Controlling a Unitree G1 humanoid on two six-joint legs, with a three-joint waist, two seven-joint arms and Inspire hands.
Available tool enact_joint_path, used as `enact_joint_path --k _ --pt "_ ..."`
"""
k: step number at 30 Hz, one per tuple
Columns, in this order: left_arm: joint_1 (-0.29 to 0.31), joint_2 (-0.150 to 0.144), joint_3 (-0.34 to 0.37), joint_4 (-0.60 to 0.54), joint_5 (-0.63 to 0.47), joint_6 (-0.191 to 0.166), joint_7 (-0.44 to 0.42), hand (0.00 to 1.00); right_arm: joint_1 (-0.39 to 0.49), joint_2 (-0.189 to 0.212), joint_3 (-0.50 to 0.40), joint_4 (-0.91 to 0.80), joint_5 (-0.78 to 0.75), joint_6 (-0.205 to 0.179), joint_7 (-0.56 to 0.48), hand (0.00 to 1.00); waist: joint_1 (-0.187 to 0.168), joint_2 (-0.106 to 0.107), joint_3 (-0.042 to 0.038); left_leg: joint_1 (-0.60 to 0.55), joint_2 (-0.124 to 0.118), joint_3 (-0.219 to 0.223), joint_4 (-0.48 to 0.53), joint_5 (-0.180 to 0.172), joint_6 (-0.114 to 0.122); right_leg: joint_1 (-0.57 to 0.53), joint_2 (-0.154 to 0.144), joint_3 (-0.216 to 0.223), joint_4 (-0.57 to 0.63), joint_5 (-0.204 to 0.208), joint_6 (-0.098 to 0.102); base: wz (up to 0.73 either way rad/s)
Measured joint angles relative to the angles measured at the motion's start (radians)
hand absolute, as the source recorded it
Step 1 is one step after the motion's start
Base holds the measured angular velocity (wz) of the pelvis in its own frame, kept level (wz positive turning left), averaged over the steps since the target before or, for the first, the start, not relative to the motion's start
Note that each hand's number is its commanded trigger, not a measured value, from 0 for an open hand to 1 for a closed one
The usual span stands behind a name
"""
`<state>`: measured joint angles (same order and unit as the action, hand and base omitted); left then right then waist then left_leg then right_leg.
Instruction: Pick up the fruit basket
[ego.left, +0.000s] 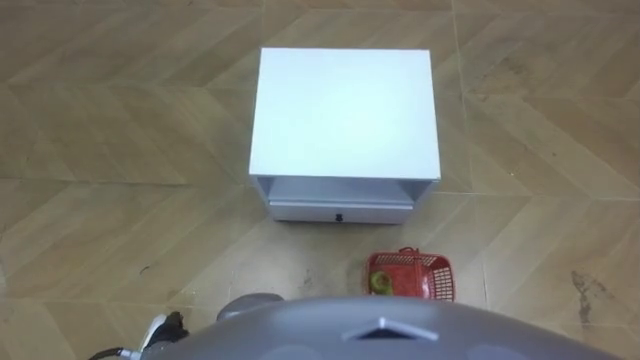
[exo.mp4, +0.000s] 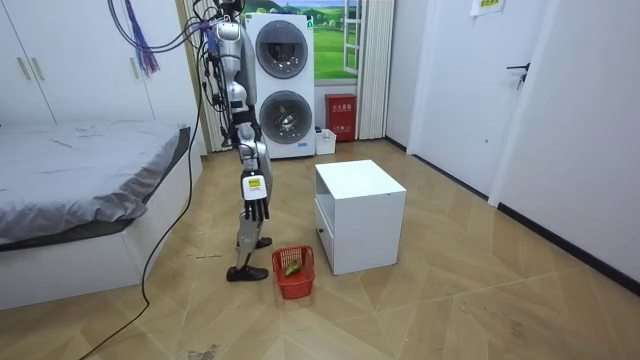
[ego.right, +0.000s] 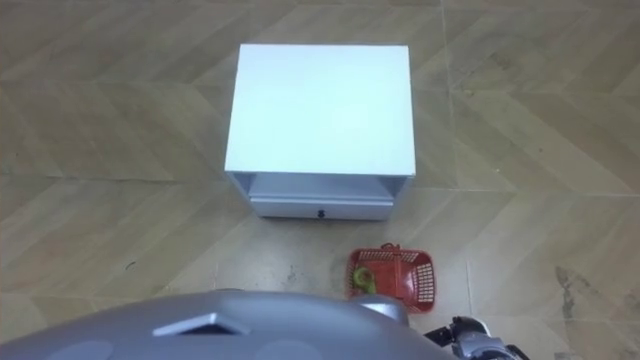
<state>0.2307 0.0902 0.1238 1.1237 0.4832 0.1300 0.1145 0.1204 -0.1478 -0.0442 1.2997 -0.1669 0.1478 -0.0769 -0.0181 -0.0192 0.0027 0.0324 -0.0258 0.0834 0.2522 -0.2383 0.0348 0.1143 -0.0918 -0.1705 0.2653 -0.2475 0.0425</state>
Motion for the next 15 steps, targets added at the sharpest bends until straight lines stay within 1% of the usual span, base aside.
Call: enact_joint_path --k 2,3,4,5,7,8,9,10,11,12,13,14,15 --pt "-0.008 0.001 0.0 0.0 0.001 -0.011 0.0 0.0 0.0 -0.006 -0.019 -0.017 -0.001 -0.007 -0.011 0.0 -0.003 0.006 -0.0001 -0.026 -0.004 0.003 0.027 -0.009 0.014 -0.04 -0.011 0.004 0.064 -0.001 0.001 0.0" --pt "-0.012 0.003 0.0 0.0 0.0 -0.012 0.0 0.0 0.0 -0.007 -0.022 -0.017 0.001 -0.008 -0.014 0.0 -0.002 0.009 0.0015 -0.028 -0.005 0.006 0.033 -0.01 0.017 -0.052 -0.014 0.006 0.074 -0.001 0.002 -0.11" --pt "-0.012 0.01 0.0 0.0 0.0 -0.017 0.0 0.0 -0.003 -0.007 -0.027 -0.018 0.005 -0.016 -0.017 0.0 0.003 0.006 0.0026 -0.03 -0.005 0.018 0.046 -0.015 0.027 -0.069 -0.021 0.005 0.097 -0.001 0.002 -0.23" --pt "-0.013 0.017 0.002 0.004 -0.004 -0.024 0.0 0.0 -0.007 -0.009 -0.027 -0.02 0.012 -0.018 -0.018 0.0 0.008 0.008 0.0032 -0.045 -0.005 0.031 0.066 -0.021 0.036 -0.091 -0.031 0.002 0.12 -0.001 0.002 -0.3" --pt "-0.024 0.025 0.024 0.014 -0.003 -0.036 0.001 0.0 -0.014 -0.011 -0.026 -0.032 0.016 -0.023 -0.018 0.0 0.017 0.004 0.0014 -0.083 -0.005 0.056 0.097 -0.027 0.049 -0.138 -0.045 0.002 0.157 0.004 0.011 -0.27" --pt "-0.03 0.031 0.039 0.017 0.0 -0.045 0.001 0.0 -0.023 -0.011 -0.027 -0.055 0.014 -0.02 -0.018 0.0 0.025 0.004 -0.001 -0.117 -0.004 0.07 0.113 -0.034 0.061 -0.171 -0.05 0.001 0.174 0.007 0.015 -0.22" --pt "-0.041 0.039 0.06 0.031 0.0 -0.059 0.002 0.0 -0.039 -0.01 -0.029 -0.074 0.013 -0.018 -0.016 0.0 0.027 0.01 0.0021 -0.162 -0.001 0.087 0.145 -0.037 0.077 -0.207 -0.067 -0.008 0.233 -0.005 0.024 -0.05" --pt "-0.051 0.045 0.073 0.04 0.0 -0.066 0.002 0.0 -0.041 -0.009 -0.036 -0.081 0.013 -0.019 -0.016 0.0 0.019 0.005 0.0091 -0.181 -0.002 0.1 0.168 -0.043 0.086 -0.23 -0.084 -0.026 0.313 -0.017 0.027 0.35" --pt "-0.062 0.059 0.079 0.046 -0.001 -0.069 0.003 0.0 -0.03 -0.007 -0.05 -0.09 0.02 -0.018 -0.018 0.0 0.018 -0.011 0.0085 -0.215 -0.01 0.126 0.214 -0.059 0.108 -0.256 -0.116 -0.029 0.5 -0.031 0.027 0.56" --pt "-0.065 0.074 0.077 0.042 -0.006 -0.076 0.003 0.0 -0.032 -0.008 -0.047 -0.092 0.044 -0.016 -0.024 0.0 0.032 -0.032 0.0064 -0.25 -0.024 0.135 0.247 -0.081 0.115 -0.27 -0.132 -0.008 0.666 -0.033 0.024 0.5" --pt "-0.067 0.08 0.078 0.039 -0.018 -0.076 0.004 0.0 -0.04 -0.007 -0.047 -0.093 0.058 -0.016 -0.027 0.0 0.042 -0.045 0.0018 -0.276 -0.029 0.14 0.272 -0.086 0.119 -0.275 -0.137 0.006 0.736 -0.032 0.025 0.18" --pt "-0.075 0.085 0.079 0.043 -0.025 -0.071 0.006 0.0 -0.068 -0.01 -0.047 -0.098 0.1 -0.018 -0.037 0.0 0.059 -0.054 -0.0008 -0.337 -0.028 0.144 0.333 -0.101 0.126 -0.267 -0.135 0.016 0.833 -0.025 0.026 0.0" --pt "-0.087 0.085 0.079 0.045 -0.035 -0.067 0.009 0.0 -0.088 -0.011 -0.046 -0.098 0.123 -0.022 -0.042 0.0 0.064 -0.056 -0.0025 -0.37 -0.024 0.144 0.367 -0.109 0.128 -0.257 -0.132 0.016 0.857 -0.02 0.025 0.0"
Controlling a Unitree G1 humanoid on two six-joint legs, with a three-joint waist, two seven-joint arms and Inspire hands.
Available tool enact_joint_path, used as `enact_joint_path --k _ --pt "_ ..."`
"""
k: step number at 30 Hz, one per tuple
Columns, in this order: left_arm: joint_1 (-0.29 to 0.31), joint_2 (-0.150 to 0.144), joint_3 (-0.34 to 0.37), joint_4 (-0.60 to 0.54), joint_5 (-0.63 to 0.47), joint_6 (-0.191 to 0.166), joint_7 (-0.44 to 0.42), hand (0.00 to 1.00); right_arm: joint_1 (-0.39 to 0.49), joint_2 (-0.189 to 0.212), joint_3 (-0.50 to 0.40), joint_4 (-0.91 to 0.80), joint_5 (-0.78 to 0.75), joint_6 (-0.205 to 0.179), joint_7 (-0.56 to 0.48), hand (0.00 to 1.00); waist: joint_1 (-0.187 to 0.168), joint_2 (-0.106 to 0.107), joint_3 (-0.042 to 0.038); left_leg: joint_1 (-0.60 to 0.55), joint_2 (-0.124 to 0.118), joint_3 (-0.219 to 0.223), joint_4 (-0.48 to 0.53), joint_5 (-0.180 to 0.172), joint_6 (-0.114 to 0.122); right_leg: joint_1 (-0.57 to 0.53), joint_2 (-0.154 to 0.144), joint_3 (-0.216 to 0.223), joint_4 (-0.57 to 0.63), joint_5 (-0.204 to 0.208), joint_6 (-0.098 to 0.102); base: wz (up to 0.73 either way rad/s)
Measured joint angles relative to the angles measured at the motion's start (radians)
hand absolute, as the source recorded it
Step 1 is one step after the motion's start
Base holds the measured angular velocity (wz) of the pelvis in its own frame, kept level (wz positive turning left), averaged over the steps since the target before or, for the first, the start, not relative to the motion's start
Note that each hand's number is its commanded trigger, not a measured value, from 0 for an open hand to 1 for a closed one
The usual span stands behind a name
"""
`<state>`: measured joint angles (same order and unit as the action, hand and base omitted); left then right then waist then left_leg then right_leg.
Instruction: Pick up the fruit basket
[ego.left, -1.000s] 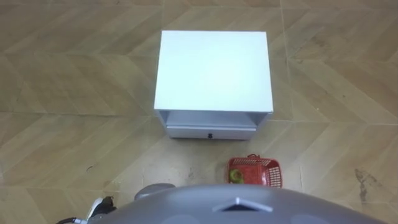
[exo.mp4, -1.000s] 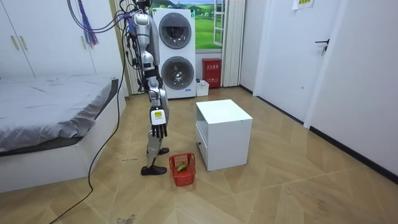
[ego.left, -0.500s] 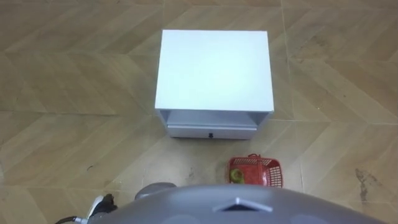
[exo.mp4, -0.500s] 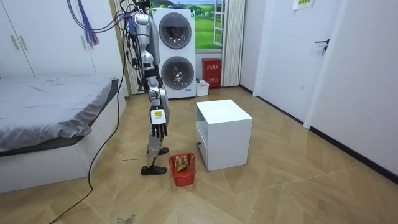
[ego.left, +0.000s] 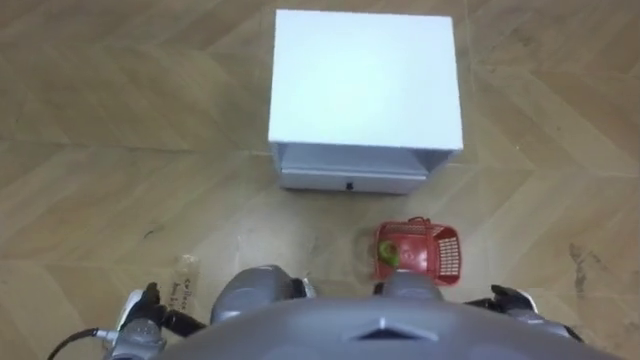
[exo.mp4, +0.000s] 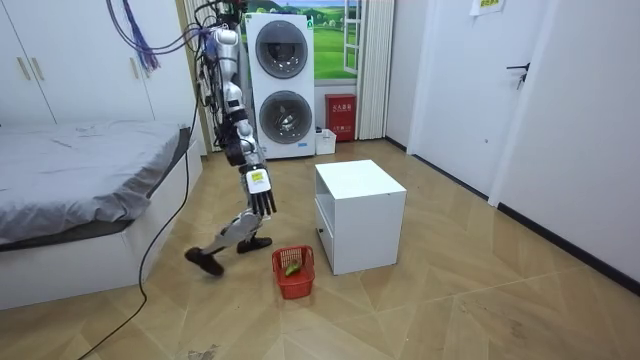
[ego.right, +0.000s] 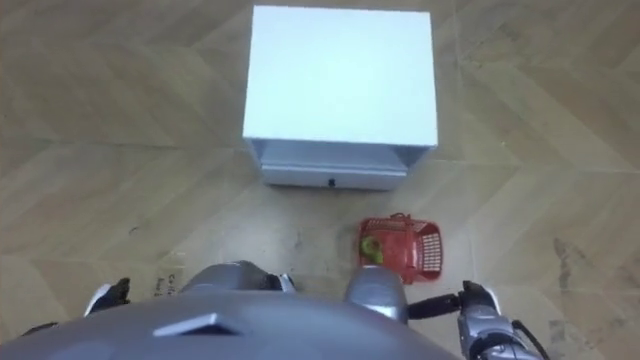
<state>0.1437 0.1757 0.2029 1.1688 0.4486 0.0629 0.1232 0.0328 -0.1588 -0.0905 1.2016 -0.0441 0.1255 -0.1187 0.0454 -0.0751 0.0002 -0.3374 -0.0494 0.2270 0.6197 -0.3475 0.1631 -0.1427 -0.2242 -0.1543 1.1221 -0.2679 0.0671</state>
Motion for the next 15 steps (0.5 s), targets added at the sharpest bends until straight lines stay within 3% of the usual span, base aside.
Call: enact_joint_path --k 1,3,5,7,8,10,11,15 --pt "-0.008 0.004 -0.003 0.016 -0.018 -0.001 0.005 0.0 -0.037 -0.002 0.009 -0.001 0.045 -0.011 -0.001 0.0 0.01 -0.01 -0.0043 -0.081 0.003 0.0 0.077 -0.013 0.007 0.024 0.001 0.007 0.029 0.001 -0.001 0.14" --pt "-0.058 0.009 -0.009 0.048 -0.04 -0.002 0.006 0.0 -0.098 -0.006 0.016 0.005 0.096 -0.032 0.002 0.0 0.015 -0.021 -0.0013 -0.212 0.003 -0.001 0.203 -0.041 0.016 0.064 -0.001 0.016 0.022 -0.003 0.006 0.21" --pt "-0.118 0.024 -0.033 0.073 -0.093 -0.006 0.026 0.0 -0.168 -0.003 0.032 0.006 0.139 -0.052 0.006 0.0 0.019 -0.034 0.0018 -0.405 0.003 -0.001 0.41 -0.09 0.016 0.092 0.001 0.021 0.028 -0.013 0.018 0.28" --pt "-0.158 0.035 -0.062 0.089 -0.126 -0.016 0.044 0.0 -0.201 -0.003 0.036 0.006 0.152 -0.074 0.01 0.0 0.021 -0.037 0.0115 -0.536 0.003 0.001 0.576 -0.121 0.025 0.082 0.001 0.032 0.1 -0.134 0.035 0.36" --pt "-0.18 0.042 -0.092 0.106 -0.162 -0.023 0.061 0.0 -0.203 -0.001 0.042 0.011 0.16 -0.082 0.012 0.0 0.02 -0.04 0.0193 -0.595 0.003 0.001 0.668 -0.139 0.027 0.061 0.0 0.034 0.204 -0.227 0.025 0.35" --pt "-0.191 0.055 -0.138 0.116 -0.184 -0.031 0.077 0.0 -0.194 0.004 0.065 0.011 0.169 -0.081 0.014 0.0 0.021 -0.049 0.0249 -0.661 0.004 0.004 0.776 -0.157 0.025 0.017 -0.002 0.046 0.368 -0.284 0.003 0.31" --pt "-0.194 0.059 -0.167 0.127 -0.184 -0.033 0.088 0.0 -0.184 0.005 0.072 0.008 0.174 -0.081 0.013 0.0 0.024 -0.047 0.0303 -0.704 0.005 0.004 0.832 -0.163 0.022 -0.018 -0.002 0.049 0.467 -0.293 -0.009 0.27" --pt "-0.215 0.06 -0.214 0.168 -0.22 -0.057 0.124 0.0 -0.182 0.002 0.066 0.007 0.195 -0.098 -0.012 0.0 0.006 -0.052 0.0379 -0.825 0.0 0.013 0.971 -0.166 0.025 -0.109 -0.009 0.065 0.711 -0.301 -0.013 0.26"
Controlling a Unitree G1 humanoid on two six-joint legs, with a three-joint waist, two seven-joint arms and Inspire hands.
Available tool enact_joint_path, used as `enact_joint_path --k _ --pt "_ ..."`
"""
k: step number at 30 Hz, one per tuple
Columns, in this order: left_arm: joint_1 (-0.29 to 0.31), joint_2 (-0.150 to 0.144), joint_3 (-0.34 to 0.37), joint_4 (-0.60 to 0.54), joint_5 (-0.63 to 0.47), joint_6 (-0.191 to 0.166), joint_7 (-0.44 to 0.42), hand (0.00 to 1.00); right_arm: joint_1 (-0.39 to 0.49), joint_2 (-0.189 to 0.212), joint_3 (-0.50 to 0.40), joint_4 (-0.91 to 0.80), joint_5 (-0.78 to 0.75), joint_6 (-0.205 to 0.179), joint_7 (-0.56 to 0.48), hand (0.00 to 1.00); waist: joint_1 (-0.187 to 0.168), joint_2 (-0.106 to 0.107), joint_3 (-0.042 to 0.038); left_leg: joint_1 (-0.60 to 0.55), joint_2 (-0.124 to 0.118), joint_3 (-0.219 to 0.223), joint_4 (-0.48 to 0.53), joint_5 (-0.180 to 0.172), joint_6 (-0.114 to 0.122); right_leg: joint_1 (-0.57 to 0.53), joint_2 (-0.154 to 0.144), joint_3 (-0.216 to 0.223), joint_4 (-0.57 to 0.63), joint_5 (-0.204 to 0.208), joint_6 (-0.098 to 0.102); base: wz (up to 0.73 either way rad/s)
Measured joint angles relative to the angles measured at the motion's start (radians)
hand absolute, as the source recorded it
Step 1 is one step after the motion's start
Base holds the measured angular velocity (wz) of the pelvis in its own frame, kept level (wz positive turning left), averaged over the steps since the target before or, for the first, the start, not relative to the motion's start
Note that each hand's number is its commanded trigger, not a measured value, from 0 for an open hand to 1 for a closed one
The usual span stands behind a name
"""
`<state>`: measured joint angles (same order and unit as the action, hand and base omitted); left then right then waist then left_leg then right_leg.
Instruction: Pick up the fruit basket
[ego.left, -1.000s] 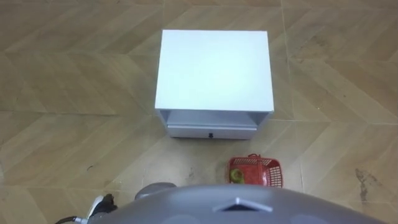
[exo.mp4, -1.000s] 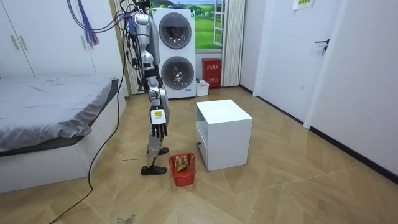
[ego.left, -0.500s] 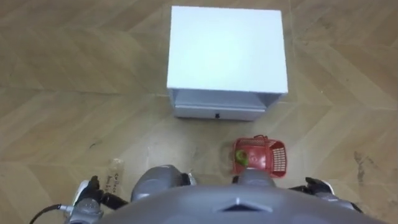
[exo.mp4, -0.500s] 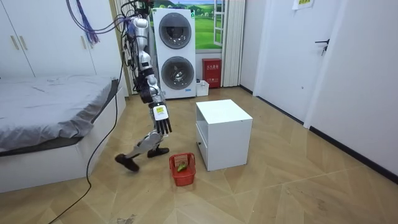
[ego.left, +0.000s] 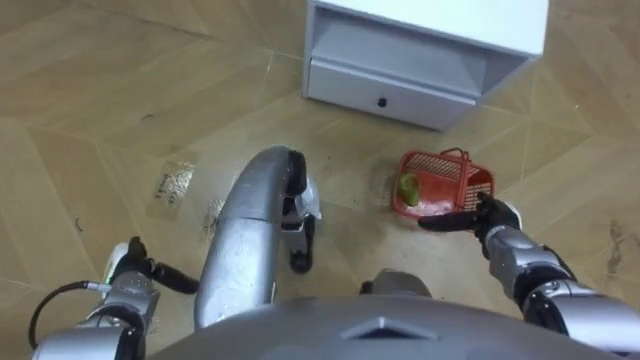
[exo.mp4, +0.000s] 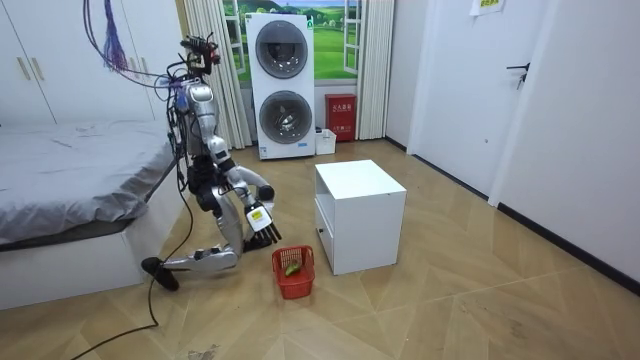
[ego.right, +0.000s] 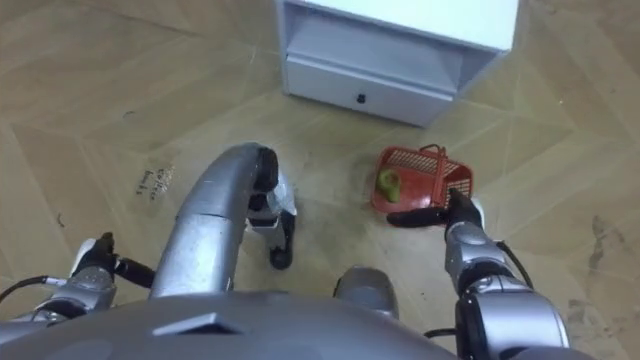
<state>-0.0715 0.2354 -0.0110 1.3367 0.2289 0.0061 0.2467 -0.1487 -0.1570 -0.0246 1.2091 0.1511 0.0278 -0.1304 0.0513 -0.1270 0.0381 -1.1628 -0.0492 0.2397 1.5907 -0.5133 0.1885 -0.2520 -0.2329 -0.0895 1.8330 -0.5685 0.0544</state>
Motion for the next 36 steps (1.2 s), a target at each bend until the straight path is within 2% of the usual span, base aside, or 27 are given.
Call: enact_joint_path --k 1,3,6,7,10,13,15,17,18,19,21,23,26,30,34,36 --pt "-0.003 0.0 -0.012 0.014 -0.003 -0.015 0.015 0.0 -0.001 -0.001 -0.001 0.0 0.022 -0.011 -0.009 0.0 -0.002 -0.008 0.0045 -0.025 -0.001 0.013 0.036 -0.003 0.003 -0.013 -0.011 0.008 0.062 -0.01 -0.001 0.16" --pt "-0.001 0.0 -0.053 0.022 -0.009 -0.038 0.039 0.0 -0.003 -0.001 -0.001 -0.011 0.045 -0.027 -0.035 0.0 -0.018 -0.012 0.0056 -0.067 0.0 0.024 0.095 -0.01 -0.005 -0.031 -0.012 0.02 0.152 -0.02 -0.01 0.15" --pt "0.007 0.0 -0.087 0.028 -0.071 -0.058 0.057 0.0 -0.002 0.002 0.0 -0.044 0.05 -0.028 -0.058 0.0 -0.026 -0.02 0.0088 -0.081 -0.003 0.027 0.126 -0.011 -0.008 -0.032 -0.012 0.028 0.202 -0.022 -0.014 0.01" --pt "0.012 0.0 -0.092 0.028 -0.094 -0.06 0.058 0.0 -0.002 0.002 0.001 -0.067 0.052 -0.028 -0.072 0.0 -0.029 -0.027 0.0098 -0.084 -0.011 0.026 0.134 -0.011 -0.008 -0.033 -0.014 0.035 0.216 -0.024 -0.018 -0.1" --pt "0.041 -0.001 -0.116 0.026 -0.118 -0.063 0.07 0.0 0.001 0.002 0.002 -0.124 0.054 -0.033 -0.115 0.0 -0.047 -0.046 0.0007 -0.087 -0.037 0.024 0.143 -0.011 -0.009 -0.025 -0.027 0.034 0.229 -0.028 -0.022 0.0" --pt "0.052 -0.002 -0.133 0.027 -0.119 -0.066 0.072 0.0 -0.001 -0.003 0.0 -0.172 0.053 -0.057 -0.153 0.0 -0.07 -0.055 -0.0006 -0.096 -0.047 0.023 0.149 -0.013 -0.008 -0.021 -0.027 0.03 0.233 -0.034 -0.016 0.09" --pt "0.062 0.0 -0.134 0.028 -0.118 -0.071 0.071 0.0 -0.001 -0.007 0.001 -0.201 0.048 -0.062 -0.165 0.0 -0.074 -0.055 -0.0006 -0.106 -0.044 0.023 0.164 -0.016 -0.013 -0.022 -0.026 0.031 0.246 -0.043 -0.015 0.03" --pt "0.065 0.01 -0.155 0.029 -0.119 -0.075 0.071 0.0 -0.009 -0.007 0.003 -0.239 0.041 -0.063 -0.172 0.0 -0.074 -0.055 -0.0001 -0.127 -0.032 0.024 0.193 -0.02 -0.022 -0.022 -0.028 0.032 0.278 -0.068 -0.016 -0.04" --pt "0.066 0.012 -0.16 0.029 -0.119 -0.075 0.071 0.0 -0.012 -0.007 0.003 -0.249 0.04 -0.066 -0.175 0.0 -0.074 -0.054 -0.0001 -0.133 -0.03 0.024 0.2 -0.022 -0.025 -0.022 -0.028 0.032 0.288 -0.077 -0.017 -0.07" --pt "0.068 0.007 -0.169 0.027 -0.119 -0.074 0.067 0.0 -0.029 -0.015 0.003 -0.249 0.042 -0.076 -0.175 0.0 -0.074 -0.04 0.0056 -0.14 -0.021 0.015 0.216 -0.024 -0.035 -0.023 -0.015 0.031 0.303 -0.084 -0.024 -0.13" --pt "0.088 0.004 -0.18 0.02 -0.119 -0.077 0.052 0.0 -0.057 -0.023 0.003 -0.257 0.044 -0.083 -0.178 0.0 -0.074 -0.036 0.0063 -0.141 -0.016 0.014 0.202 -0.014 -0.056 -0.036 -0.011 0.039 0.311 -0.086 -0.027 -0.09" --pt "0.092 0.005 -0.181 0.018 -0.119 -0.075 0.044 0.0 -0.066 -0.036 0.003 -0.274 0.045 -0.084 -0.189 0.0 -0.073 -0.036 0.006 -0.141 -0.017 0.013 0.194 -0.008 -0.067 -0.041 -0.011 0.039 0.312 -0.086 -0.028 0.0" --pt "0.114 0.006 -0.2 0.018 -0.119 -0.07 0.026 0.0 -0.079 -0.056 0.003 -0.287 0.041 -0.105 -0.21 0.0 -0.073 -0.037 0.006 -0.141 -0.017 0.013 0.187 -0.005 -0.074 -0.047 -0.011 0.039 0.311 -0.086 -0.028 0.01" --pt "0.129 0.006 -0.25 0.022 -0.149 -0.069 0.009 0.0 -0.091 -0.067 0.005 -0.286 0.043 -0.105 -0.219 0.0 -0.07 -0.031 0.0054 -0.141 -0.018 0.01 0.183 -0.002 -0.08 -0.048 -0.01 0.039 0.31 -0.086 -0.027 0.0" --pt "0.132 0.006 -0.281 0.021 -0.16 -0.07 -0.017 0.0 -0.091 -0.077 0.006 -0.279 0.078 -0.105 -0.215 0.0 -0.067 -0.004 0.0055 -0.145 -0.017 0.011 0.184 -0.002 -0.08 -0.055 -0.011 0.043 0.316 -0.086 -0.027 -0.03" --pt "0.13 0.009 -0.287 0.018 -0.159 -0.07 -0.025 0.0 -0.09 -0.084 0.015 -0.267 0.082 -0.104 -0.211 0.0 -0.052 0.005 0.006 -0.155 -0.008 0.017 0.183 -0.001 -0.081 -0.076 -0.012 0.058 0.325 -0.087 -0.027 -0.13"
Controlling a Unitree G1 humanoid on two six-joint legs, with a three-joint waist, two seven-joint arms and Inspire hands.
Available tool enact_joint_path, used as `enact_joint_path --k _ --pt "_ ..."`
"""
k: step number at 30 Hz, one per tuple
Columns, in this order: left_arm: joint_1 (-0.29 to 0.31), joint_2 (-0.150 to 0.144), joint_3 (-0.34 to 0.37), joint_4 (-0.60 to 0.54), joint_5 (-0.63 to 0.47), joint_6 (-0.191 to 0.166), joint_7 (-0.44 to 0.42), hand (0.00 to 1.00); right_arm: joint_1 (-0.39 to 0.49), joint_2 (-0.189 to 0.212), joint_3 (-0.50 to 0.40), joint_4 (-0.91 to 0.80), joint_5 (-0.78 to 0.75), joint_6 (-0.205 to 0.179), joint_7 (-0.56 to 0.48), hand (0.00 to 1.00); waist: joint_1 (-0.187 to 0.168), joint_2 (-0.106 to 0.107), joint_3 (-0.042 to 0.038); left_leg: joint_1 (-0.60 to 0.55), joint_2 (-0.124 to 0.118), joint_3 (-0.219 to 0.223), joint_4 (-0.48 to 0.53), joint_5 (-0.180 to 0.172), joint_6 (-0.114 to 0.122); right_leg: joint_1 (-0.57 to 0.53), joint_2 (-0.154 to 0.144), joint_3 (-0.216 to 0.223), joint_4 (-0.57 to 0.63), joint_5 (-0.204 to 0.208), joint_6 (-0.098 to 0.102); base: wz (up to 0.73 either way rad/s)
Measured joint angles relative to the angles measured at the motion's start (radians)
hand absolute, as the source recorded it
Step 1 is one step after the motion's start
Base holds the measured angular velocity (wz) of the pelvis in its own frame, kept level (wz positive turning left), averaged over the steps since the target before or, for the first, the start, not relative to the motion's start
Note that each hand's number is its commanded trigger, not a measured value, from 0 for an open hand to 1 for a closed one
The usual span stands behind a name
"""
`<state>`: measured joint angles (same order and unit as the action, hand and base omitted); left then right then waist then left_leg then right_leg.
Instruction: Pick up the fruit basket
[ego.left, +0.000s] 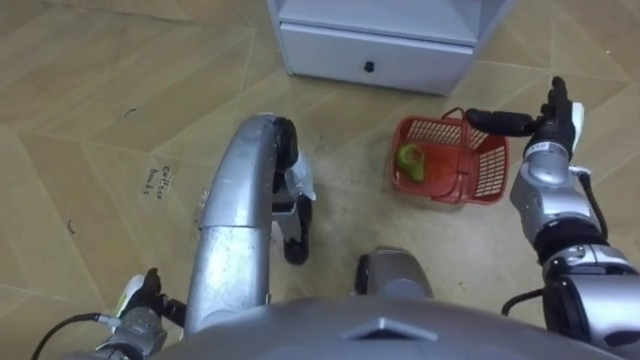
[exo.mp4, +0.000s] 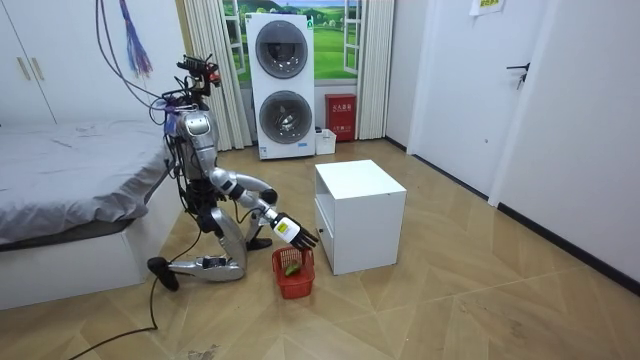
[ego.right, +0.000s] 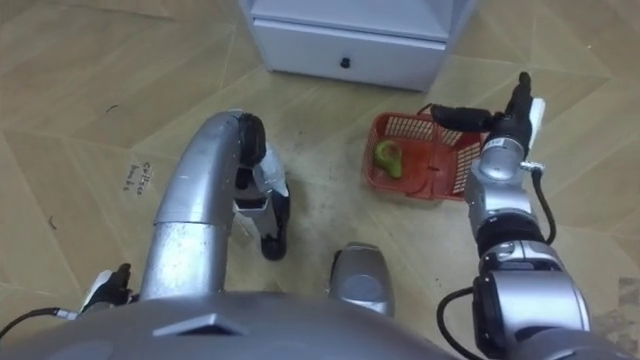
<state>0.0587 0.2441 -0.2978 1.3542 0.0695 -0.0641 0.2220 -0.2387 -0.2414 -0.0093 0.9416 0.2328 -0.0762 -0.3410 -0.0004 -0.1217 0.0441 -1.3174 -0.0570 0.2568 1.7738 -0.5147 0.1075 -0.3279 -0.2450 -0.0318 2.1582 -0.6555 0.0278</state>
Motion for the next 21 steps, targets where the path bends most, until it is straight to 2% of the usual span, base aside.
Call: enact_joint_path --k 6,9,13,19,21 --pt "0.003 0.003 -0.002 -0.003 -0.001 0.0 -0.02 0.0 0.001 -0.021 0.034 0.039 0.03 0.003 0.053 0.0 0.018 0.019 -0.0008 -0.019 0.007 0.005 -0.002 0.0 0.0 -0.027 0.0 0.005 0.002 -0.002 0.001 -0.02" --pt "-0.005 0.003 -0.002 -0.006 -0.001 0.0 -0.03 0.0 0.0 -0.049 0.066 0.085 0.078 0.004 0.081 0.0 0.047 0.028 -0.0003 -0.033 0.008 0.005 -0.002 0.0 0.0 -0.04 0.001 0.004 0.003 -0.002 0.002 0.0" --pt "-0.01 0.003 -0.003 -0.007 -0.001 0.003 -0.039 0.0 -0.013 -0.062 0.072 0.136 0.081 0.004 0.106 0.0 0.074 0.031 0.0045 -0.035 0.006 0.005 -0.003 0.001 -0.001 -0.041 0.001 0.001 0.001 -0.002 0.002 0.01" --pt "-0.021 0.003 -0.026 -0.006 -0.001 0.016 -0.049 0.0 -0.041 -0.078 0.087 0.219 0.074 0.003 0.116 0.0 0.105 0.034 0.0066 -0.043 0.003 0.005 -0.004 0.002 -0.003 -0.049 0.0 0.001 0.002 -0.002 0.002 0.0" --pt "-0.025 0.003 -0.027 -0.006 -0.001 0.017 -0.06 0.0 -0.042 -0.084 0.087 0.243 0.067 0.004 0.125 0.0 0.113 0.038 0.0078 -0.054 -0.007 0.004 -0.005 0.005 -0.005 -0.058 0.0 -0.002 0.002 -0.003 0.005 0.05"
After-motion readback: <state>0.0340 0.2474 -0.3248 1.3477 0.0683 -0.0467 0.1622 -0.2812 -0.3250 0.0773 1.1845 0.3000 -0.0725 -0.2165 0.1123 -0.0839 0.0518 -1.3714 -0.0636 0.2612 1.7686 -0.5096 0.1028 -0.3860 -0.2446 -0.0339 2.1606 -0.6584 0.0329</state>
